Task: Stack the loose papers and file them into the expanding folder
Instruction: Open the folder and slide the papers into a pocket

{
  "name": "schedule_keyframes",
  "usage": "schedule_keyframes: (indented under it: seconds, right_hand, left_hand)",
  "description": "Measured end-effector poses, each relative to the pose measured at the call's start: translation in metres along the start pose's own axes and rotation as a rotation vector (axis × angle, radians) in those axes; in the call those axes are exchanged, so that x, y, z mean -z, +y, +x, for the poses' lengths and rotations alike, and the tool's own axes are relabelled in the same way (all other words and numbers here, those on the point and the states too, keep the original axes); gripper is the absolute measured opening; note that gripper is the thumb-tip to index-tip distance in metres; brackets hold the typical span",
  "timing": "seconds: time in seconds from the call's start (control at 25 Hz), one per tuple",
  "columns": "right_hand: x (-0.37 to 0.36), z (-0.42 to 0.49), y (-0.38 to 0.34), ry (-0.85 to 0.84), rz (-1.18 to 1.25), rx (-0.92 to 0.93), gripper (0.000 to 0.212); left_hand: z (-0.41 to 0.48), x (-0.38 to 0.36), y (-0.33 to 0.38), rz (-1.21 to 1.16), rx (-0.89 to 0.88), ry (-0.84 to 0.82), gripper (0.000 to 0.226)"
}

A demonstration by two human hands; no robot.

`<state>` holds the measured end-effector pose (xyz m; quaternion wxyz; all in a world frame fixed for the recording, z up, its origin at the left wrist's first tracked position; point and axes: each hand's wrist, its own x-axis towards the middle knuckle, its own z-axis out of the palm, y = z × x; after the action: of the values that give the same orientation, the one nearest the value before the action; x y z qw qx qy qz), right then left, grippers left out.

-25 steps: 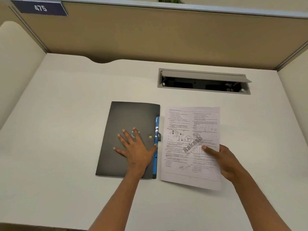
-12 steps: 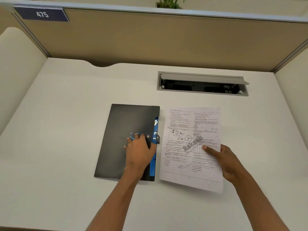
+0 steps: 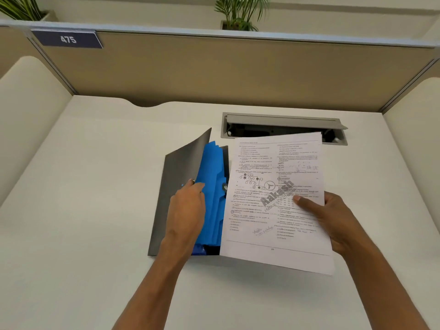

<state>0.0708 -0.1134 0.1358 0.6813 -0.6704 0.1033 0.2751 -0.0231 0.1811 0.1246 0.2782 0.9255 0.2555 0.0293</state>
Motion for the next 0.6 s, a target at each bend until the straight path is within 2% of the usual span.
schedule_keyframes:
  seconds: [0.16,0.44,0.6]
  right_hand:
    - [-0.002,-0.011,-0.037,0.015,-0.014,0.053,0.027]
    - [0.007,-0.031,-0.085,0.056,-0.098,0.075,0.021]
    - [0.010,-0.037,-0.098,0.075,-0.106,0.072,0.021]
  left_hand:
    - [-0.004,0.013,0.016,-0.142,0.037,0.109,0.034]
    - [-0.009,0.013,0.033,-0.279,0.032,0.061,0.074]
    - [-0.014,0.009,0.036,-0.301,0.025,0.052,0.073]
